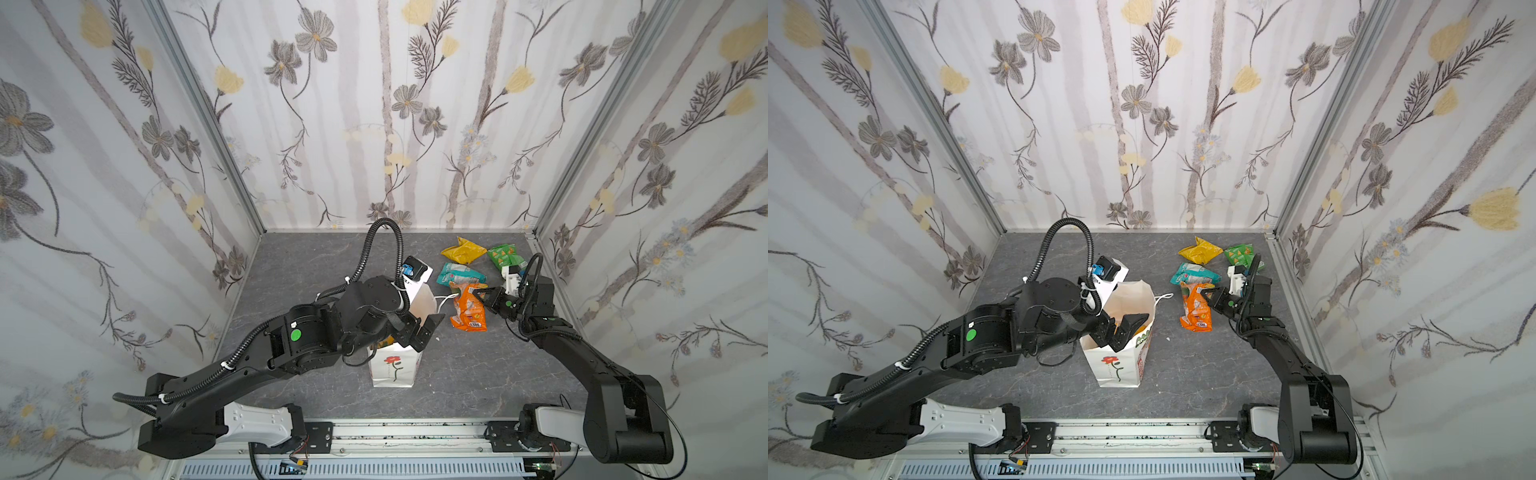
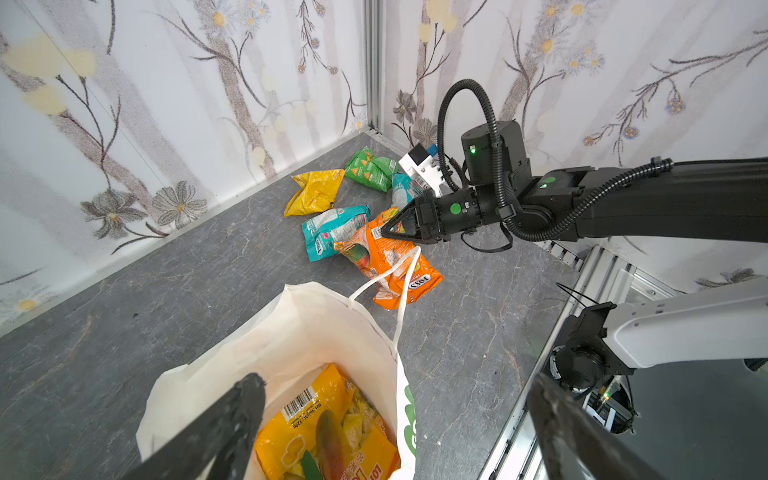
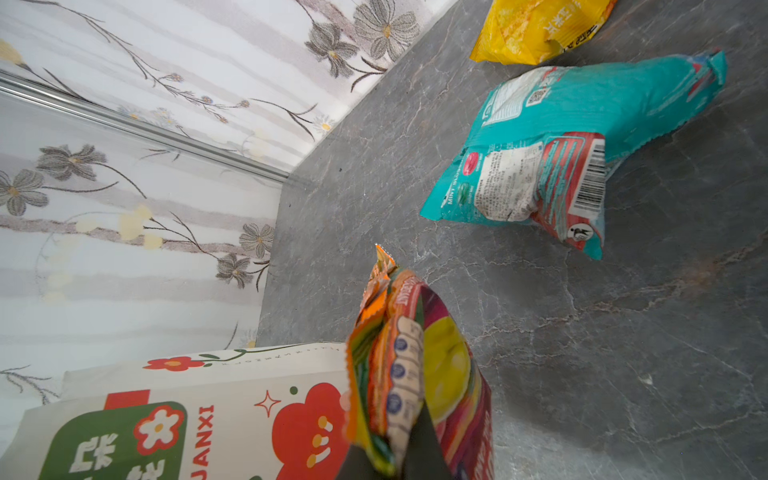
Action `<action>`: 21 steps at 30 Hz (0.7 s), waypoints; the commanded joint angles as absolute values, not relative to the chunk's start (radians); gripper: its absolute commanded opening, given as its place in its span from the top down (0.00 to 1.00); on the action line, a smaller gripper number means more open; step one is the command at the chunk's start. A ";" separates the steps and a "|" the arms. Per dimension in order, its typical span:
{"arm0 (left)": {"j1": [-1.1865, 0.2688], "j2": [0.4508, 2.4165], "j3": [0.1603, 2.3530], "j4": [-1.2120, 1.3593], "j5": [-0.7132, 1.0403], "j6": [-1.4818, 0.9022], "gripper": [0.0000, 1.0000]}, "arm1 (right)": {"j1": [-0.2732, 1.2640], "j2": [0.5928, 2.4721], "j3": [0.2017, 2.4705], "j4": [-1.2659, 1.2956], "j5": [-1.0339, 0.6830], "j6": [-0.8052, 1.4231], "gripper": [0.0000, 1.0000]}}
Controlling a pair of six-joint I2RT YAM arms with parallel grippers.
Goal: Take the snacks out of the paper bag
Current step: 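Lower the orange packet beside the teal packets and open the right gripper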
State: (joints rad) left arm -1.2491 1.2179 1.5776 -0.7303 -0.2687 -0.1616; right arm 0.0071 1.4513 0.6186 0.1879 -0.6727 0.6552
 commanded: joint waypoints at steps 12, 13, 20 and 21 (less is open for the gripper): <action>-1.249 1.241 1.604 -0.723 -0.294 -0.161 0.00 | 0.012 1.685 0.611 0.305 -0.740 0.594 0.91; -1.250 1.242 1.605 -0.725 -0.293 -0.161 0.00 | 0.012 1.692 0.609 0.304 -0.738 0.593 0.89; -1.250 1.255 1.615 -0.727 -0.292 -0.160 0.00 | 0.016 1.711 0.611 0.264 -0.682 0.548 0.75; -1.249 1.256 1.615 -0.725 -0.293 -0.160 0.00 | 0.016 1.707 0.613 0.254 -0.669 0.539 0.73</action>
